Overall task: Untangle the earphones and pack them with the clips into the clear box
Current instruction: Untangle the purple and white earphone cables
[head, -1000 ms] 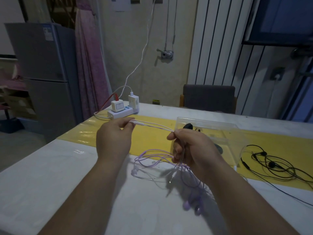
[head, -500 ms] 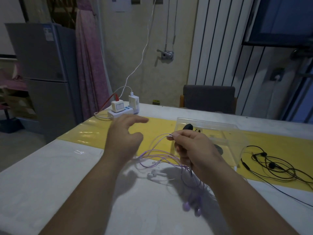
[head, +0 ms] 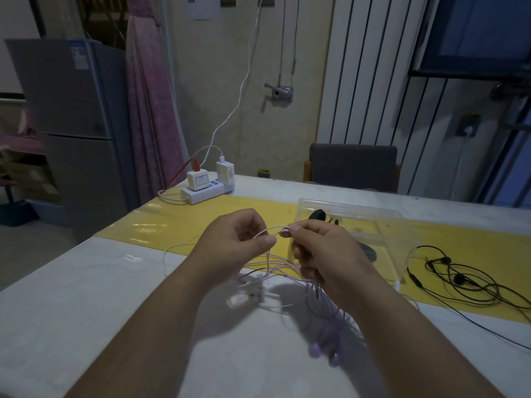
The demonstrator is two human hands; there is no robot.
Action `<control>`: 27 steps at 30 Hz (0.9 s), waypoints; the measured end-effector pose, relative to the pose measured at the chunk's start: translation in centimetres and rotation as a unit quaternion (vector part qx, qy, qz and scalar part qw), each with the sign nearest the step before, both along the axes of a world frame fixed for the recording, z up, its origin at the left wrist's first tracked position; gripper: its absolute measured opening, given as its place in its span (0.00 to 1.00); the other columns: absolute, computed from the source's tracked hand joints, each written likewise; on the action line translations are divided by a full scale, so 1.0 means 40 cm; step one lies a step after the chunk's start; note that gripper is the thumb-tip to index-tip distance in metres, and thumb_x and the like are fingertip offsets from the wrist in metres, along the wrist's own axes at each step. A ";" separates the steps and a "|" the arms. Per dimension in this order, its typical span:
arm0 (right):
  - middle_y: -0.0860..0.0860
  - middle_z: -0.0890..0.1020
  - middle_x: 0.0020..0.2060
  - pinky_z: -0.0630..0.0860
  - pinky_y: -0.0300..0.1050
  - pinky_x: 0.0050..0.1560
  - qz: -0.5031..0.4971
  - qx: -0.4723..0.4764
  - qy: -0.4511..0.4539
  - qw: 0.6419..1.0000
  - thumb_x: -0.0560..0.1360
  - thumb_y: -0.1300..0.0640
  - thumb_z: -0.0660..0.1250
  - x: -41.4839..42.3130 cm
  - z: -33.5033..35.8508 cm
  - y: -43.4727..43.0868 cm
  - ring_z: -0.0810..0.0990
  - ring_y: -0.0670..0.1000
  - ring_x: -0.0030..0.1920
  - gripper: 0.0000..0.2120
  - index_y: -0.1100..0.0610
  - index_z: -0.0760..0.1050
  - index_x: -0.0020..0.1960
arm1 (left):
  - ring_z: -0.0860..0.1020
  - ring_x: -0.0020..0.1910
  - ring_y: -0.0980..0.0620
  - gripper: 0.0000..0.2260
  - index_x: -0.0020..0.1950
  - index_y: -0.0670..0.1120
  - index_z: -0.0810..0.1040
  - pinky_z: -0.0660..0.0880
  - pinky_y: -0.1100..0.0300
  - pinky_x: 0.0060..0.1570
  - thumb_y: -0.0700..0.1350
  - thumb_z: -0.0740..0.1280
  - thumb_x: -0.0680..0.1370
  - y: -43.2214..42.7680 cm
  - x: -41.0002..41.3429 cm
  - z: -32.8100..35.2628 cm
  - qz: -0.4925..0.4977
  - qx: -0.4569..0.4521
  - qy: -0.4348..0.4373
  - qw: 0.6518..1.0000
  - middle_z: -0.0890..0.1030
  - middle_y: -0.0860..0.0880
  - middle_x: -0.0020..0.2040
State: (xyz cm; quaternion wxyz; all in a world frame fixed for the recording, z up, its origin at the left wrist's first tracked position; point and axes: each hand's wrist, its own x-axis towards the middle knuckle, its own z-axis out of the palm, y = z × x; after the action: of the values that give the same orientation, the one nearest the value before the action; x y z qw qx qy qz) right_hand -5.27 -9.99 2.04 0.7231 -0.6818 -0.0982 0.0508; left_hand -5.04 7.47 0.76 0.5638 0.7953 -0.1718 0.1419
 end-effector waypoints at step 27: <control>0.52 0.64 0.25 0.52 0.37 0.26 0.001 -0.049 0.004 0.999 0.77 0.63 0.57 0.000 0.005 -0.009 0.56 0.47 0.23 0.12 0.56 0.74 0.37 | 0.83 0.38 0.53 0.11 0.43 0.52 0.74 0.76 0.53 0.47 0.36 0.69 0.74 0.028 0.014 0.012 0.310 -0.148 -0.050 0.938 0.82 0.49 0.37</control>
State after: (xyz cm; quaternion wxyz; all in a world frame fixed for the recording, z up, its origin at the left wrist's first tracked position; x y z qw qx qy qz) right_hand -5.29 -10.36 2.25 0.6890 -0.7163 -0.0934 0.0593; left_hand -4.49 8.61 1.25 0.5940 0.7085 0.0777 0.3730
